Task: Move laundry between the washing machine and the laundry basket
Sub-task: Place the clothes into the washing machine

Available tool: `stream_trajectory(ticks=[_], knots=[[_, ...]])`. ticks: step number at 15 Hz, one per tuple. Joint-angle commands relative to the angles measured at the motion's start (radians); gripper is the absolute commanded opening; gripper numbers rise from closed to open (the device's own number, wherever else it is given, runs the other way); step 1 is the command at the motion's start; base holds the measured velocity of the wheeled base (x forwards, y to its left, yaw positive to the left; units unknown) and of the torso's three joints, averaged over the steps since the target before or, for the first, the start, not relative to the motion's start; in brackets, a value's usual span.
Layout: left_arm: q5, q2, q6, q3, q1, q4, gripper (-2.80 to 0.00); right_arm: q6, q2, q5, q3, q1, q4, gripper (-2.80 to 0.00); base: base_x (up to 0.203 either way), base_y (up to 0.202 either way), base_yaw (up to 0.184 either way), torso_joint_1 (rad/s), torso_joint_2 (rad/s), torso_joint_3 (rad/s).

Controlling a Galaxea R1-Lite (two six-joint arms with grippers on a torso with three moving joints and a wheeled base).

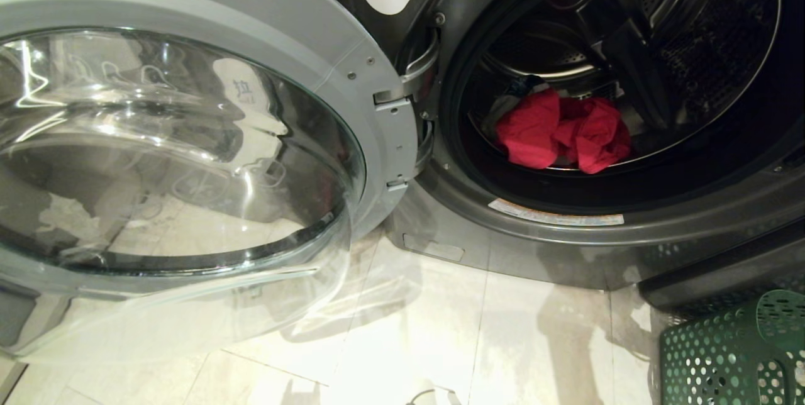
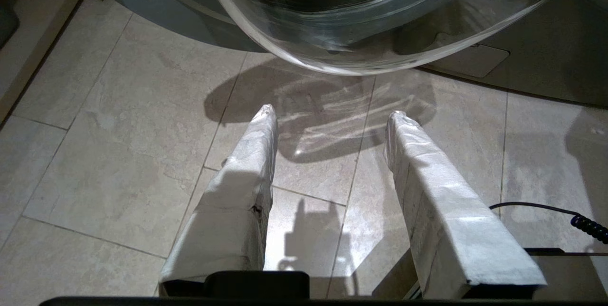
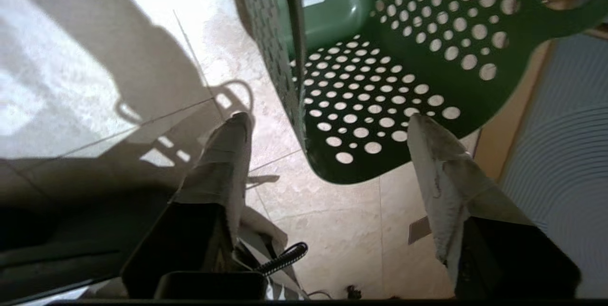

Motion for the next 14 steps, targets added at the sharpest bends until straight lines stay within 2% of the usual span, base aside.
stream_trajectory(ticks=[1, 5, 7, 11, 12, 14], knots=[[0.0, 0.001, -0.001, 0.0, 0.0, 0.0, -2.8, -0.008, 0.068, 0.022, 0.015, -0.011, -0.008, 0.0, 0.0, 0.0, 0.0, 0.0, 0.0, 0.0], [0.0, 0.001, -0.001, -0.001, 0.0, 0.0, -2.8, -0.011, 0.167, 0.046, 0.024, -0.011, -0.017, 0.0, 0.0, 0.0, 0.0, 0.0, 0.0, 0.0], [0.0, 0.001, -0.001, 0.001, 0.0, 0.0, -2.8, -0.008, 0.218, 0.046, 0.009, -0.015, -0.064, 0.0, 0.0, 0.0, 0.0, 0.0, 0.0, 0.0], [0.0, 0.001, -0.001, 0.001, 0.0, 0.0, -2.8, -0.009, 0.247, 0.066, 0.009, -0.016, -0.091, 0.0, 0.0, 0.0, 0.0, 0.0, 0.0, 0.0], [0.0, 0.001, -0.001, -0.001, 0.0, 0.0, -2.8, -0.007, 0.255, 0.089, 0.01, -0.016, -0.091, -2.8, 0.0, 0.0, 0.0, 0.0, 0.0, 0.0], [0.0, 0.001, -0.001, 0.0, 0.0, 0.0, -2.8, -0.002, 0.265, 0.095, 0.007, -0.017, -0.09, -2.8, 0.0, 0.0, 0.0, 0.0, 0.0, 0.0]])
